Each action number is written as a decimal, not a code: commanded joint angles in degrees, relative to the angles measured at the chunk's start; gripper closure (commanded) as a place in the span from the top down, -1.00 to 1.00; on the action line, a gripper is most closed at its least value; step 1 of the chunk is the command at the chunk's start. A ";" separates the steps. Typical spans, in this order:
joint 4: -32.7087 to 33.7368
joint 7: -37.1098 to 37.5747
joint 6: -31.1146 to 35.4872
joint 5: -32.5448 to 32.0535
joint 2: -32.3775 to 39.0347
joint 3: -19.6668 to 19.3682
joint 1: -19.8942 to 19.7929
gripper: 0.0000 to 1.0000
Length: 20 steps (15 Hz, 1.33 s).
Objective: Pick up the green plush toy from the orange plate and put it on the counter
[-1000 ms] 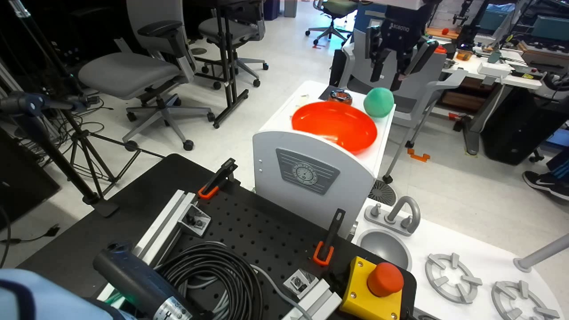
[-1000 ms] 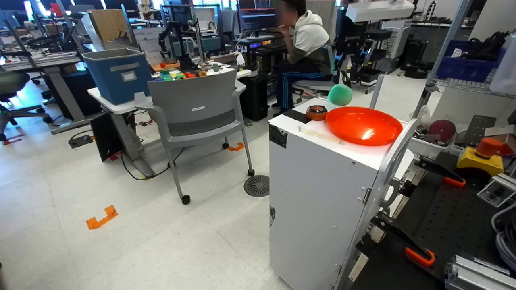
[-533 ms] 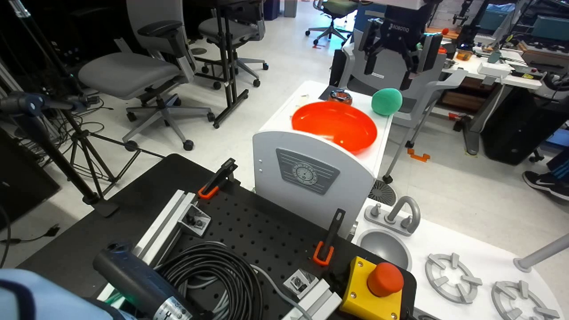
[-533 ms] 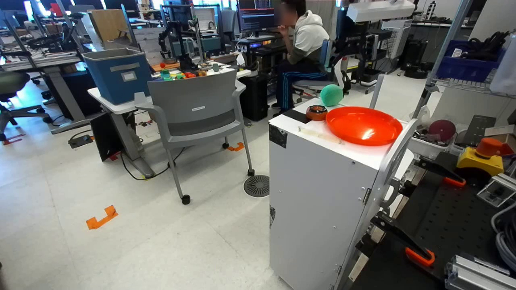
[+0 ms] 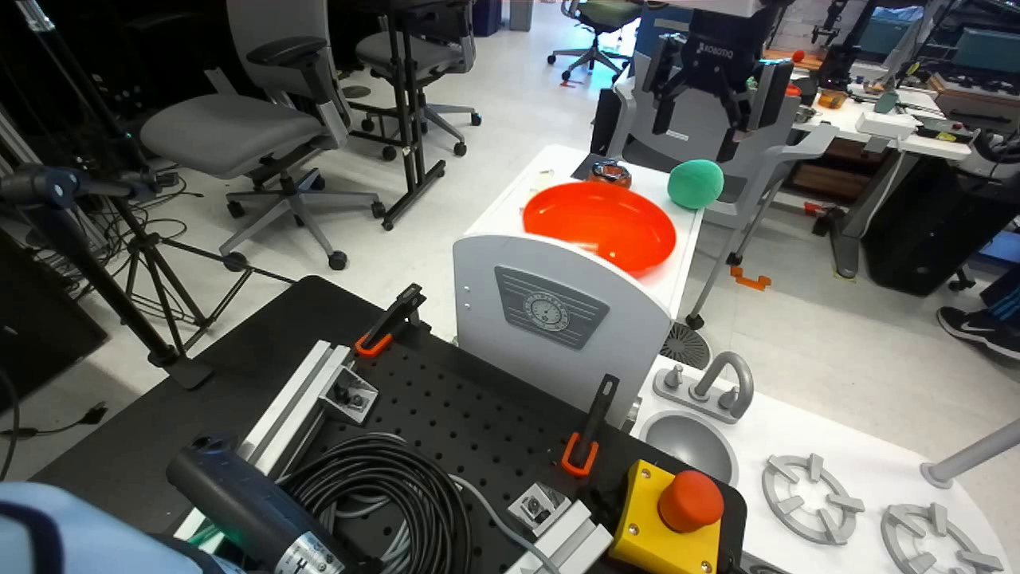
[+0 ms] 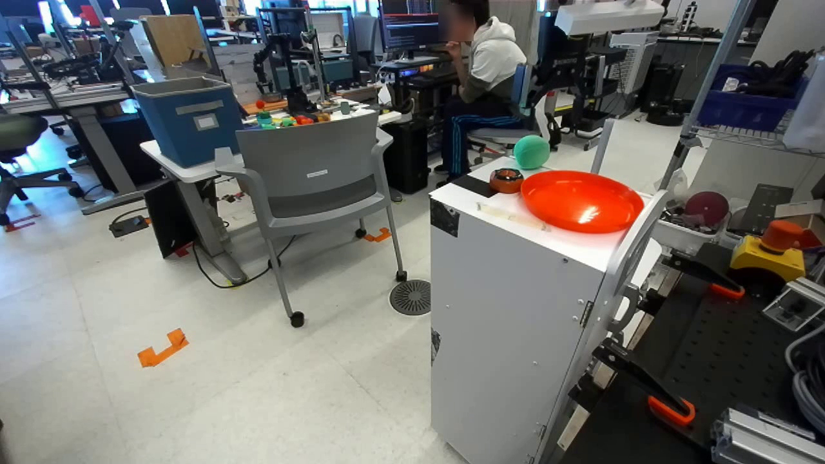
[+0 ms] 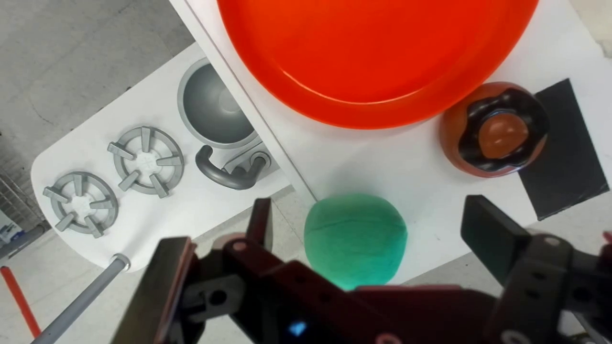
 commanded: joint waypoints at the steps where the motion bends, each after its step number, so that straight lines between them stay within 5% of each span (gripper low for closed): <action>1: 0.23 -1.53 -2.41 0.56 -0.79 0.24 -0.11 1.00; 20: 0.10 -1.80 -2.15 0.03 -0.01 0.11 0.03 1.00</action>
